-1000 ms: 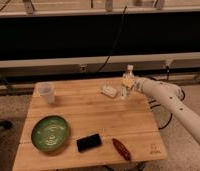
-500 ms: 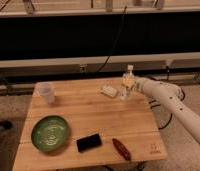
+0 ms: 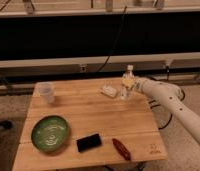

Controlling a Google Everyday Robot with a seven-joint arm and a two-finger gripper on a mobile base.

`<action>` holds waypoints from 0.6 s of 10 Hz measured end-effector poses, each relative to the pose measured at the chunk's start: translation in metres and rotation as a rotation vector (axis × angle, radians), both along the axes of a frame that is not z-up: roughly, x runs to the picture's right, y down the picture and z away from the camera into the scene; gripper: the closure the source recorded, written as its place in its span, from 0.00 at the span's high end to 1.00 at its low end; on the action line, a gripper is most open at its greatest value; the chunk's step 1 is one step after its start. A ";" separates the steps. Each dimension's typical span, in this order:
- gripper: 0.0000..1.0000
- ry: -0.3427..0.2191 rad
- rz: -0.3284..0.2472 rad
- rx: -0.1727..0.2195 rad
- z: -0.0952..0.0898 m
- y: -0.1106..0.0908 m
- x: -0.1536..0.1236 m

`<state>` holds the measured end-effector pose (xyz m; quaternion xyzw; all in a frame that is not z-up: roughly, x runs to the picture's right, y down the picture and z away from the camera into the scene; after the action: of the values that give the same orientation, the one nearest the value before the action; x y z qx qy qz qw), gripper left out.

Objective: Stand the bottle upright

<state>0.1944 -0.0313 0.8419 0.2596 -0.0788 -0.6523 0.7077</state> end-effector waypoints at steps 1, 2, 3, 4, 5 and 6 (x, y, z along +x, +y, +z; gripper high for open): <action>0.00 0.001 -0.001 0.000 0.006 0.005 0.000; 0.00 0.015 -0.011 0.014 0.013 0.008 0.001; 0.00 0.038 -0.031 0.039 0.017 0.005 0.006; 0.00 0.066 -0.068 0.078 0.025 0.000 0.010; 0.00 0.089 -0.110 0.133 0.032 -0.008 0.010; 0.00 0.105 -0.134 0.195 0.034 -0.020 0.011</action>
<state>0.2053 -0.0510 0.8759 0.2867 0.0048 -0.7153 0.6373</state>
